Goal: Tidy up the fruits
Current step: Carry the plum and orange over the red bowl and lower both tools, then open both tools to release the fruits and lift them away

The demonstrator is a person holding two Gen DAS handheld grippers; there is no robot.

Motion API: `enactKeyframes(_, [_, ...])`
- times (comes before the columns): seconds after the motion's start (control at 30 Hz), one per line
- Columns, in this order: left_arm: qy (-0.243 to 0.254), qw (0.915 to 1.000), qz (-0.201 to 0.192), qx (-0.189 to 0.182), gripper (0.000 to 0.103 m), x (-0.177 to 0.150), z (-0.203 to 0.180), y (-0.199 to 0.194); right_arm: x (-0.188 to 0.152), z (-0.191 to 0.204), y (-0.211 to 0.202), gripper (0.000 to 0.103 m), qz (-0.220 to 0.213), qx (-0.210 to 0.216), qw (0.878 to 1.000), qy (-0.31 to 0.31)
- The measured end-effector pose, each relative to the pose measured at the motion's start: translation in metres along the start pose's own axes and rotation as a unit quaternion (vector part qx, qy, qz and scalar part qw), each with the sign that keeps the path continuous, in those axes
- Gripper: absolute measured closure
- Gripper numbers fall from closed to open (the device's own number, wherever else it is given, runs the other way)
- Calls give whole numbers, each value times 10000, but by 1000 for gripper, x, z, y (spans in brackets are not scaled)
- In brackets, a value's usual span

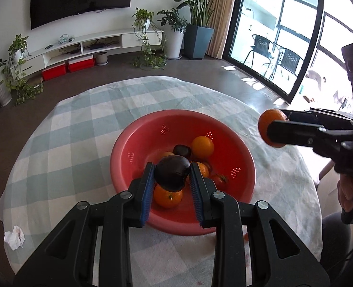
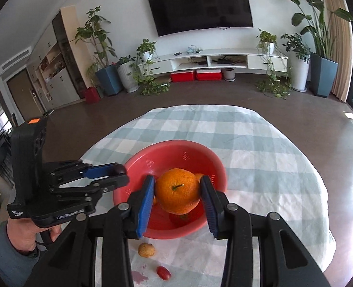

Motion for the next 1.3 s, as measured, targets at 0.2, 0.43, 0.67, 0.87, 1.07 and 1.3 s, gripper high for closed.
enactKeyframes(0.2, [53, 9998, 190, -16, 76, 2, -5, 32, -13, 0, 48, 61, 658, -100, 9975, -240])
enactKeyframes(0.43, [134, 9994, 322, -40, 76, 3, -8, 58, -28, 8, 76, 61, 1051, -166, 9925, -598])
enactKeyframes(0.67, [179, 9989, 435, -73, 76, -2, -12, 73, -36, 11, 91, 61, 1224, -156, 9899, -696])
enactKeyframes(0.87, [226, 9989, 405, -3, 76, -3, -16, 75, -40, 10, 94, 61, 1252, -157, 9898, -664])
enactKeyframes(1.07, [255, 9989, 387, 85, 75, -4, -20, 76, -41, 11, 95, 61, 1209, -198, 9903, -652])
enactKeyframes(1.3, [168, 9991, 372, 78, 48, -4, -21, 75, -41, 9, 95, 60, 1166, -230, 9910, -624])
Point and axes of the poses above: each gripper's, at about its wrist camera, not at the fingertips, and y roughly the way its jaws point, z to its left, x to its top, the point moved 1 cm from there along y, roughly the way its jaws point, and after that the axes turned 14 degrees about x, right-handed, at the moved point
